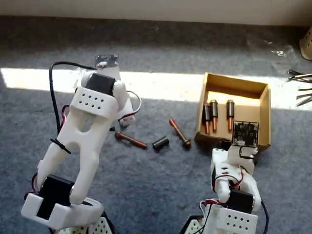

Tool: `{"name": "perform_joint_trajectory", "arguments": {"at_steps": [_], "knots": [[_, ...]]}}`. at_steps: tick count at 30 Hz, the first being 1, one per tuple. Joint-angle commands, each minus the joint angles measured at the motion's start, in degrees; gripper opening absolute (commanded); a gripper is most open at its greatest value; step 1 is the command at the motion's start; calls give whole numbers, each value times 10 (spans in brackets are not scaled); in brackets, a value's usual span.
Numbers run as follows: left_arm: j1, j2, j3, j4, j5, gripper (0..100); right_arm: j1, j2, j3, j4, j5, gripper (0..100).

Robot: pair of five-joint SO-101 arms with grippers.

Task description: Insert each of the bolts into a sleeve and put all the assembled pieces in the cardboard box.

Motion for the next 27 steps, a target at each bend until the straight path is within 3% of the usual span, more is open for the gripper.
{"name": "perform_joint_trajectory", "arguments": {"at_steps": [1, 7, 11, 13, 17, 21, 27], "knots": [[-8, -22, 18, -42, 120, 107, 2, -6, -7, -14, 0, 4], [-11, -22, 74, -68, 123, 106, 2, -6, -7, -14, 0, 4], [-14, -22, 129, -147, 170, 23, 2, -6, -7, -14, 0, 4], [-14, -22, 161, -201, 193, 30, 2, -6, -7, -14, 0, 4], [-13, -22, 218, -284, 211, 79, 2, -6, -7, -14, 0, 4], [-11, -22, 258, -343, 213, 190, 2, -6, -7, -14, 0, 4], [-10, -22, 277, -360, 265, 312, 2, -6, -7, -14, 0, 4]]}}
